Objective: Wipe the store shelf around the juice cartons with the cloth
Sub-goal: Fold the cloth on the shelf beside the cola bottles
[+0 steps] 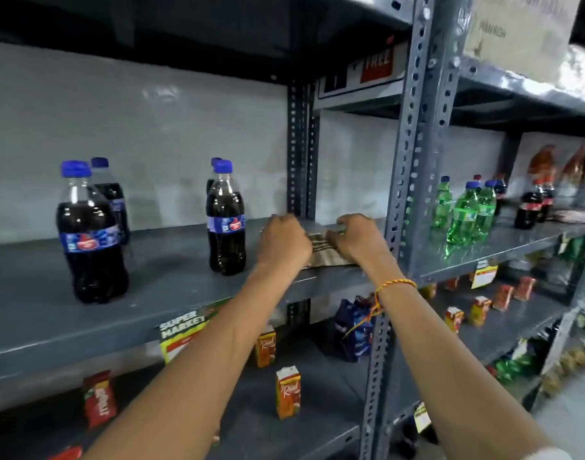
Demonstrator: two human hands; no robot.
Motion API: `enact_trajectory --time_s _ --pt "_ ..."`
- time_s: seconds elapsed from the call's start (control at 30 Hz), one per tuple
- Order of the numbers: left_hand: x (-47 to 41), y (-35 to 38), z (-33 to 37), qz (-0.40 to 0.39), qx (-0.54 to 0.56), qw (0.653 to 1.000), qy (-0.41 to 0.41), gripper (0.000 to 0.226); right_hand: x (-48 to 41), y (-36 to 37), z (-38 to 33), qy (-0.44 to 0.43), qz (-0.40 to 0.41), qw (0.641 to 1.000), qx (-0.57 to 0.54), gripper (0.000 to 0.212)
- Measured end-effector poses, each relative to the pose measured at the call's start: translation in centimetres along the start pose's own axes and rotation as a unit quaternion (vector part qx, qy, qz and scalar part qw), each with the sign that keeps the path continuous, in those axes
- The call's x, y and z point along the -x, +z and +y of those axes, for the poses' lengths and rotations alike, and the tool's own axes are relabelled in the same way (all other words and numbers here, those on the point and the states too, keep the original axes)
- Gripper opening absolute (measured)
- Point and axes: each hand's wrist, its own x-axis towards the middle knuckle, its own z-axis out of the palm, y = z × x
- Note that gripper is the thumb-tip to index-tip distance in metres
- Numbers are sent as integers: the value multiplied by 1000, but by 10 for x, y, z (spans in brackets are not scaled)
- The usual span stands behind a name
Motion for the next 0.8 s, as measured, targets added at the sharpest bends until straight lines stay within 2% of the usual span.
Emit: enact_trajectory --time_s 0.13,0.2,0.27,0.4,0.5,0.67,0.8 --pt "-22 16 -2 -87 -86 989 -88 34 -17 7 0 -11 -154 982 106 72" --pt "-24 23 -2 -126 -107 981 -104 33 -22 13 2 -40 -197 971 126 67" --pt "-24 27 -4 -124 -110 981 -106 27 -23 16 5 -52 -204 971 112 59" --pt "-23 26 -1 -69 -91 987 -109 13 -25 18 7 -52 -170 982 65 48" --pt "-21 24 2 -22 -54 992 -114 5 -25 22 8 -39 -102 994 -19 31" --pt "-12 17 0 33 57 990 -125 14 -16 21 14 -28 -11 994 -104 15" --pt "6 11 5 111 109 988 -23 31 2 13 9 -56 76 985 -148 12"
